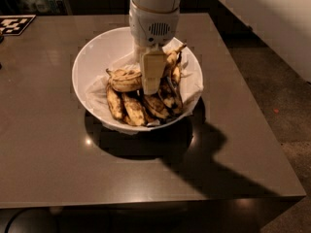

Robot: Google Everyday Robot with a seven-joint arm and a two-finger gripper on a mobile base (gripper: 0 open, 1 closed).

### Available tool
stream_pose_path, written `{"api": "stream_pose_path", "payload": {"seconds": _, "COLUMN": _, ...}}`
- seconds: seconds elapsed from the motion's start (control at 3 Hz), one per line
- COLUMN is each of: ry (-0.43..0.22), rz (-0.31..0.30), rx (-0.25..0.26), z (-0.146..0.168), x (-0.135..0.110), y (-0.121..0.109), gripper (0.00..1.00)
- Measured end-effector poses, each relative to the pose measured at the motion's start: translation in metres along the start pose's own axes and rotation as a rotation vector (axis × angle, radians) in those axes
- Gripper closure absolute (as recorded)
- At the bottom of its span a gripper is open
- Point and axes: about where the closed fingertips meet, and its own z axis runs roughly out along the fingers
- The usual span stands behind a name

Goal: Pick banana from white bowl

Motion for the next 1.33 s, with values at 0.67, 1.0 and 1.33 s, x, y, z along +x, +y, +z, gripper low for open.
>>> {"api": "stream_pose_path", "payload": {"seconds": 0.67, "ry": 0.019, "rz": 0.033, "rx": -0.047, "z": 0.0259, "x": 0.0106, "y": 0.0022, "gripper": 0.59}}
{"api": "stream_pose_path", "payload": {"seconds": 1.0, "ry": 0.019, "rz": 0.034, "rx": -0.046, "z": 0.0229, "x": 0.0103, "y": 0.0019, "gripper": 0.82}}
{"api": "stream_pose_path", "payload": {"seconds": 1.33, "ry": 0.019, "rz": 0.034, "rx": -0.046, "z": 0.0216, "x": 0.0102, "y": 0.0018, "gripper": 1.0}}
